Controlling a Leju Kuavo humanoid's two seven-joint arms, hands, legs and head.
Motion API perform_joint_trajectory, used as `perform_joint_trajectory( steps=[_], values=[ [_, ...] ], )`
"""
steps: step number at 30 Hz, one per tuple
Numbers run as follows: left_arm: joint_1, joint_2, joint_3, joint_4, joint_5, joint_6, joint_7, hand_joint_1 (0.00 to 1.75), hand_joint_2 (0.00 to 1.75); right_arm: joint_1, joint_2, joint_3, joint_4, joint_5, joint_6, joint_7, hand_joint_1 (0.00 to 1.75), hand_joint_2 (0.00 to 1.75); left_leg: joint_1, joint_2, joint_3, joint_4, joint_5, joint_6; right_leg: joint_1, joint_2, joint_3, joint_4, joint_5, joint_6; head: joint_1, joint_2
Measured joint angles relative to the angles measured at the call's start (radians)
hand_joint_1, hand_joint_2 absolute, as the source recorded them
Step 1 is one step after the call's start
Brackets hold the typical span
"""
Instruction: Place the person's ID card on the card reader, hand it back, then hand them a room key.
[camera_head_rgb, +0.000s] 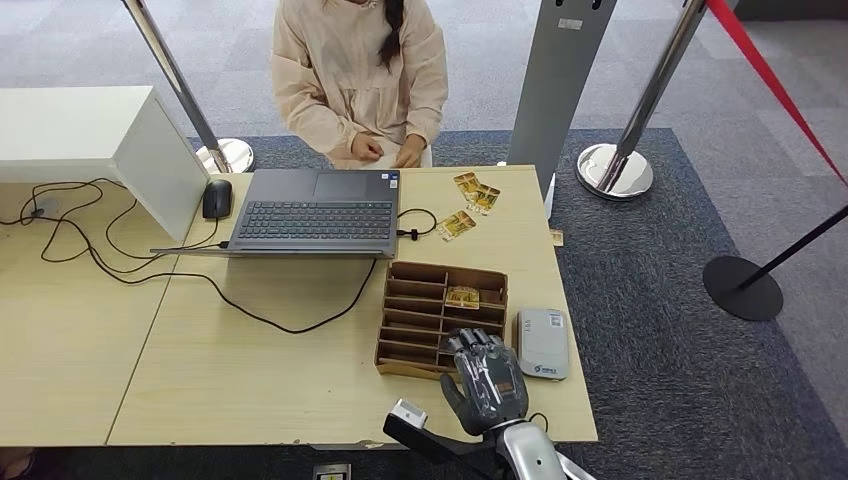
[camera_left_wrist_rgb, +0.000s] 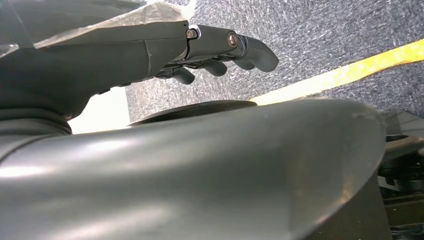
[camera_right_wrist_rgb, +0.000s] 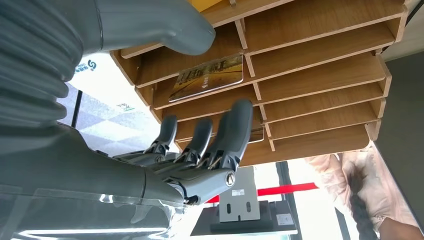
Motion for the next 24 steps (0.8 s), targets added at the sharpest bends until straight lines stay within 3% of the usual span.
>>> perform_joint_trajectory(
  steps=[24],
  values=[
    [-0.008,0.000,0.000,0.000,-0.015,-0.008,-0.007,0.00,0.00,-0.012,0.031,0.000,0.013,0.036,-0.018,-0.022,0.61,1.75,0.000,0.000,0.000,0.000,0.000,0.000,0.000,0.000,0.000,0.000,0.000,0.000,0.000,0.000]
  ],
)
